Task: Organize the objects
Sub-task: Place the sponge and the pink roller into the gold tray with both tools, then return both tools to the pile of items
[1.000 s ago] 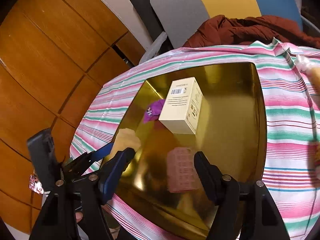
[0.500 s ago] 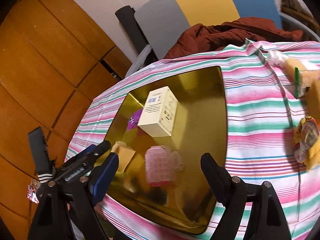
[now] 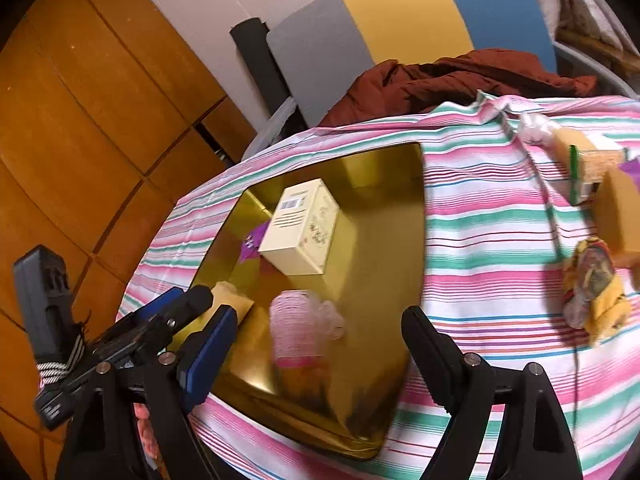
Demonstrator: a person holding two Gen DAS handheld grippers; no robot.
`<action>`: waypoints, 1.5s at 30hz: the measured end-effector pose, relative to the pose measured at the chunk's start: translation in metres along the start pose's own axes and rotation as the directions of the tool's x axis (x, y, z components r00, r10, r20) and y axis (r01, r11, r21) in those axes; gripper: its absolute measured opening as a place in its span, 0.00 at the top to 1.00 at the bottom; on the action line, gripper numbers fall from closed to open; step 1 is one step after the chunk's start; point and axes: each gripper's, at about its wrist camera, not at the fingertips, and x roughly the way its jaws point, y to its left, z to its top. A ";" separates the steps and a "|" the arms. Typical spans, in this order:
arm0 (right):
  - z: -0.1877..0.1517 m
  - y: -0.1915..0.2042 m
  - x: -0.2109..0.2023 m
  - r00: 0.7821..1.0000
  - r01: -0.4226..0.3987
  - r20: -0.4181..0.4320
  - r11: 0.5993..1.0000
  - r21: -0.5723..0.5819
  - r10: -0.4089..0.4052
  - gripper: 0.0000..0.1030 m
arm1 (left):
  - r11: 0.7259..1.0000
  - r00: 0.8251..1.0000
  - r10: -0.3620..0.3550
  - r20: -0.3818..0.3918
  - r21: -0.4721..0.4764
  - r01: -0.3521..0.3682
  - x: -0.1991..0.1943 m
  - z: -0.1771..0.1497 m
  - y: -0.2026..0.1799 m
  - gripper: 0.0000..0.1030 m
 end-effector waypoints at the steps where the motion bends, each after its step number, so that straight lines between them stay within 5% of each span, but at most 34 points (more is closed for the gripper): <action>1: 0.000 -0.004 -0.002 1.000 0.003 0.004 1.000 0.011 -0.003 0.18 | 1.000 1.000 -0.015 -0.009 0.007 0.015 0.002 -0.001 -0.006 0.25; 22: -0.013 -0.098 -0.055 0.987 0.108 0.097 0.974 0.198 -0.129 0.18 | 0.963 0.981 -0.155 -0.117 0.205 0.177 0.020 -0.023 -0.118 0.25; 28: -0.020 -0.135 -0.086 0.941 0.237 0.180 0.939 0.249 -0.286 0.25 | 0.941 0.970 -0.191 -0.149 0.254 0.224 0.021 -0.032 -0.145 0.25; 36: -0.019 -0.210 -0.110 0.864 0.386 0.170 0.840 0.380 -0.474 0.38 | 0.907 0.962 -0.210 -0.174 0.333 0.258 0.026 -0.037 -0.181 0.25; 45: -0.004 -0.226 -0.087 0.869 0.409 0.155 0.859 0.309 -0.470 0.50 | 0.875 0.954 -0.202 -0.220 0.398 0.277 0.047 -0.043 -0.218 0.25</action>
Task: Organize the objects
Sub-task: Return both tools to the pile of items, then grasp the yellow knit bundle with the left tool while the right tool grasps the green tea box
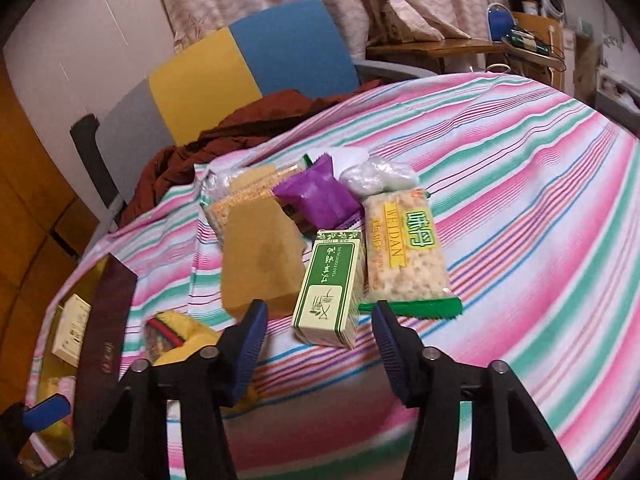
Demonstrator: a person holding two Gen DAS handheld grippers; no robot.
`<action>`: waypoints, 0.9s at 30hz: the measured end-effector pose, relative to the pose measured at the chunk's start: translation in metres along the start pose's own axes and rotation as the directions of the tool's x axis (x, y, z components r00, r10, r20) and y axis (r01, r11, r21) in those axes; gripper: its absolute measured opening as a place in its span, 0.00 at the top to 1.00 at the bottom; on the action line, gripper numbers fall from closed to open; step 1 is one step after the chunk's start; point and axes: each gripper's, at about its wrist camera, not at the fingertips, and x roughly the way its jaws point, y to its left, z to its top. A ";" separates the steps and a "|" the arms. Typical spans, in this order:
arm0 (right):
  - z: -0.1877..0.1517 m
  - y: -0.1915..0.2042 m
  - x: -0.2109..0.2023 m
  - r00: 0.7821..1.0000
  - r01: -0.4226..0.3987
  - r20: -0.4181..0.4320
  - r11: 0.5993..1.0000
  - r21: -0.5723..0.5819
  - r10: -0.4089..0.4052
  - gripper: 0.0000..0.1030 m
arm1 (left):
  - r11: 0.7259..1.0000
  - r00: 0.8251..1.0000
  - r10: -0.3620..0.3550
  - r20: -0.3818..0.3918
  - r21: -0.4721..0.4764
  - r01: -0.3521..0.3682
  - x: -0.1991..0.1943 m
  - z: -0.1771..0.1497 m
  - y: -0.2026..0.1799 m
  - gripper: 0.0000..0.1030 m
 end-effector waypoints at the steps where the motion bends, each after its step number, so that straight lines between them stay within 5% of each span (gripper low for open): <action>1: -0.001 0.001 0.003 1.000 0.004 -0.003 1.000 -0.003 -0.004 0.52 | 1.000 1.000 -0.002 -0.003 0.011 0.002 0.003 0.001 -0.004 0.25; 5: -0.003 0.002 0.015 1.000 0.017 -0.006 0.999 -0.029 -0.017 0.63 | 0.999 1.000 0.005 -0.018 0.044 -0.004 0.016 0.007 -0.012 0.25; 13: -0.010 -0.005 0.016 0.999 0.035 0.033 0.999 -0.016 -0.035 0.70 | 1.000 0.999 0.025 -0.048 0.018 -0.024 0.058 0.027 -0.015 0.21; 19: -0.021 -0.017 0.005 0.993 0.057 0.098 0.997 0.055 -0.062 0.70 | 0.997 0.996 -0.028 -0.083 -0.078 0.021 0.086 0.038 -0.009 0.20; 27: -0.025 -0.018 0.006 0.993 0.039 0.110 0.998 0.055 -0.045 0.70 | 1.000 0.998 -0.020 -0.063 -0.010 0.020 0.111 0.033 -0.015 0.25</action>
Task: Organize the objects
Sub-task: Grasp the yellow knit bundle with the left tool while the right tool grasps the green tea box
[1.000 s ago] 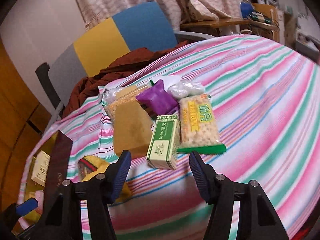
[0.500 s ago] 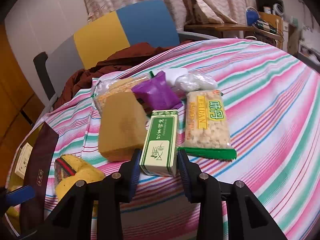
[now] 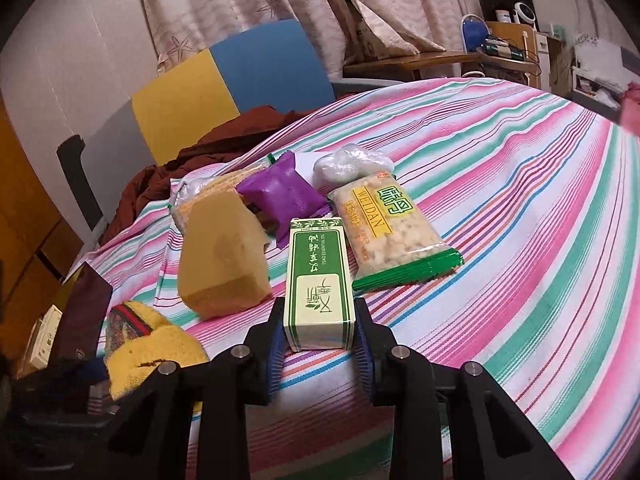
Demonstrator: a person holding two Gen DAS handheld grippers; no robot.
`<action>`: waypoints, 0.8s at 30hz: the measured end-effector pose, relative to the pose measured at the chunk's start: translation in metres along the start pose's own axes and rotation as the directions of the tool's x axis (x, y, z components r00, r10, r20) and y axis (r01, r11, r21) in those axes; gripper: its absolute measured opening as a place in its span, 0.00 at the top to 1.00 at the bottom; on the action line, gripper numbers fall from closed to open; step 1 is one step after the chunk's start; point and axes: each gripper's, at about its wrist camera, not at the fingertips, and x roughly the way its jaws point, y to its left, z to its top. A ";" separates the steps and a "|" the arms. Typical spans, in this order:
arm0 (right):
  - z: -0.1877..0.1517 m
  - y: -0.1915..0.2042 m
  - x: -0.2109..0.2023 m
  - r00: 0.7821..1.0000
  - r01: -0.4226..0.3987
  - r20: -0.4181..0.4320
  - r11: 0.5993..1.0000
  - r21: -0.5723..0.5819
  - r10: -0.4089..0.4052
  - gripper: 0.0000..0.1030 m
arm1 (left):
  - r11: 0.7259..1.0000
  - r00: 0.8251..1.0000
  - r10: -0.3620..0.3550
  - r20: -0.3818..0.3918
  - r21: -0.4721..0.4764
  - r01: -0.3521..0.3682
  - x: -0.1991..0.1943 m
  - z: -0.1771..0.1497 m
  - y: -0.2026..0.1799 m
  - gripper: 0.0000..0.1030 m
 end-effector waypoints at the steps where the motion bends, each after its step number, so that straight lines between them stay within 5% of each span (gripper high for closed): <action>1: -0.001 -0.001 -0.001 1.000 -0.002 0.002 1.000 0.001 0.002 0.70 | 1.000 1.000 0.007 0.007 0.013 -0.007 0.000 -0.002 -0.002 0.29; 11: -0.002 0.000 -0.001 1.000 0.001 0.007 1.000 -0.006 -0.001 0.70 | 0.993 0.997 0.061 0.052 0.095 -0.066 0.000 -0.012 -0.010 0.35; 18: -0.001 0.003 -0.002 1.000 0.017 0.006 1.000 -0.026 -0.016 0.70 | 0.997 0.998 0.046 0.050 0.057 -0.049 -0.014 -0.019 -0.005 0.71; 24: -0.003 0.007 -0.004 1.000 0.023 -0.002 0.999 -0.044 -0.023 0.70 | 0.999 0.998 0.008 0.056 0.035 -0.010 -0.025 -0.031 0.001 0.74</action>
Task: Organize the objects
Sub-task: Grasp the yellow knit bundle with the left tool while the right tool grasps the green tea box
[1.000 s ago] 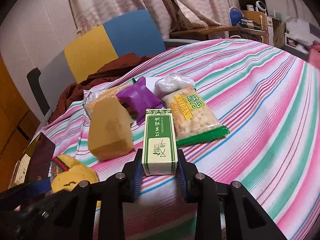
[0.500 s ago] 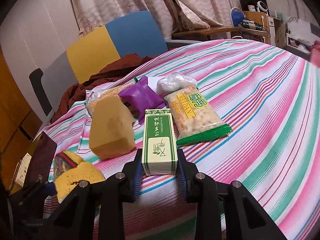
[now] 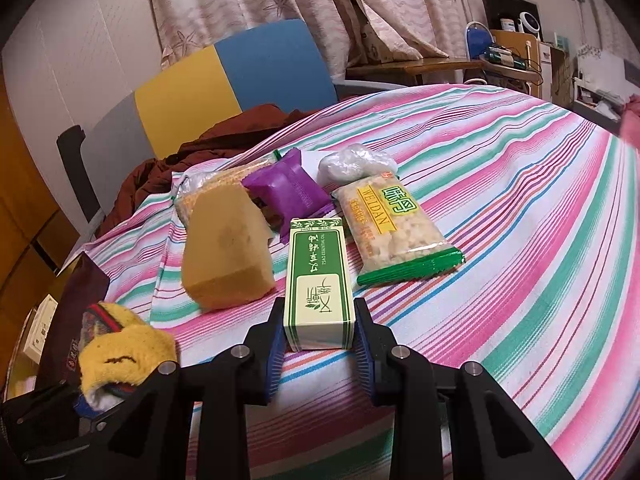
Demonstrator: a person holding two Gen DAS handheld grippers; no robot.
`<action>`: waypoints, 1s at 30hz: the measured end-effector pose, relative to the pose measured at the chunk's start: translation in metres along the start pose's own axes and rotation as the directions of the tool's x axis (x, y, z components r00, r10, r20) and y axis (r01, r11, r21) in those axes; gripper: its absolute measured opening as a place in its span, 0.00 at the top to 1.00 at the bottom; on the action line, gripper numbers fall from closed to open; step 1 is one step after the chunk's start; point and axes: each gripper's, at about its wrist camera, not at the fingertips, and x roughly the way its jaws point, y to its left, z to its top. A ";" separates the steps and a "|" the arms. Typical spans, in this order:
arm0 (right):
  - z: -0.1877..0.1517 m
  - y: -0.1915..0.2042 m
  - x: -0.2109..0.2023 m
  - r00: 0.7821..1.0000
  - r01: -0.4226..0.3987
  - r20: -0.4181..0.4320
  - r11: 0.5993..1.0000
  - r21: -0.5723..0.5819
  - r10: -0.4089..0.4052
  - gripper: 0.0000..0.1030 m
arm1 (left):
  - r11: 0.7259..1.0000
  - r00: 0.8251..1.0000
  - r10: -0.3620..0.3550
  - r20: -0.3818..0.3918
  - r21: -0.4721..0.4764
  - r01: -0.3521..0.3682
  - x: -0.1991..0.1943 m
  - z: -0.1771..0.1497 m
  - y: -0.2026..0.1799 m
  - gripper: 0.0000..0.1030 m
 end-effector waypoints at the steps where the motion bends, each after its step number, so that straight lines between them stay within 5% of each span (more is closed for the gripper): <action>1: -0.001 0.001 -0.001 1.000 -0.002 -0.003 1.000 0.000 0.002 0.70 | 1.000 1.000 -0.007 0.001 -0.008 0.007 -0.003 -0.002 0.002 0.75; 10: -0.016 0.014 -0.021 0.996 -0.062 -0.062 0.998 0.013 0.062 0.70 | 0.998 0.998 -0.057 0.010 -0.025 0.057 -0.025 -0.017 0.008 0.75; 18: -0.019 0.029 -0.052 0.992 -0.113 -0.054 0.994 -0.002 0.113 0.70 | 0.997 0.992 -0.077 0.101 -0.016 0.079 -0.067 -0.022 0.015 0.75; 30: -0.014 0.099 -0.072 0.967 -0.253 -0.076 0.960 -0.118 0.245 0.70 | 0.997 0.977 0.036 0.209 -0.076 -0.021 -0.123 -0.019 0.077 0.74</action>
